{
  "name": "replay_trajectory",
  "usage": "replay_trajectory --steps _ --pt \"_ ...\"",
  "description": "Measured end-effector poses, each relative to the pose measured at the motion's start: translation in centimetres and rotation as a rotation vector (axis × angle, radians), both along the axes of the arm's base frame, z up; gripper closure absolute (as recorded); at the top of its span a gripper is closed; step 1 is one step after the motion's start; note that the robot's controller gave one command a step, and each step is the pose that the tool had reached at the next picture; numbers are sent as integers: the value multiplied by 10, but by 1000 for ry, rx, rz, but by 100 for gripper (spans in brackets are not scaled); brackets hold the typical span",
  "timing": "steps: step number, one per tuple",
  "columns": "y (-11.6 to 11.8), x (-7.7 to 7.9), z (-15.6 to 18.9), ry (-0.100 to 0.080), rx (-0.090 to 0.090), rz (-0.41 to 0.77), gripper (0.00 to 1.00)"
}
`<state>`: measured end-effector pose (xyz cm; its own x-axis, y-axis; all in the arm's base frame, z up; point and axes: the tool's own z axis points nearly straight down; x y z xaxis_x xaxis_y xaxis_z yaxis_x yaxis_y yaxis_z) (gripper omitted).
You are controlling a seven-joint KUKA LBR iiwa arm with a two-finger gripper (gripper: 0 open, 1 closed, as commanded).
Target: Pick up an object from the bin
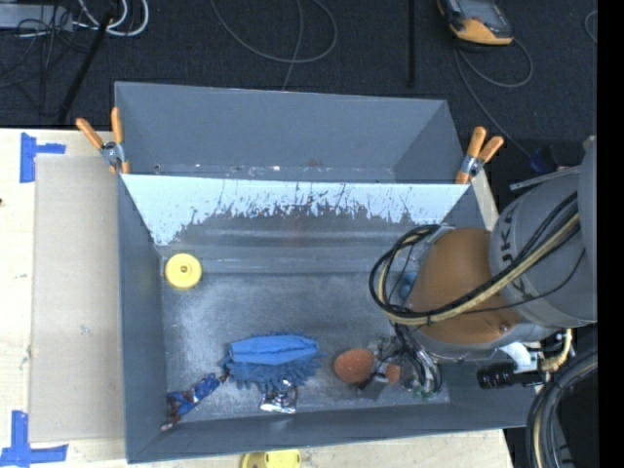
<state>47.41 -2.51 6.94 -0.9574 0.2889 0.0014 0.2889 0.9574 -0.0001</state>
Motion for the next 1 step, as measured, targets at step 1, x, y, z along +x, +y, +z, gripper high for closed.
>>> replay_trajectory --steps 1 --pt "0 0 0 0 0 1 100"
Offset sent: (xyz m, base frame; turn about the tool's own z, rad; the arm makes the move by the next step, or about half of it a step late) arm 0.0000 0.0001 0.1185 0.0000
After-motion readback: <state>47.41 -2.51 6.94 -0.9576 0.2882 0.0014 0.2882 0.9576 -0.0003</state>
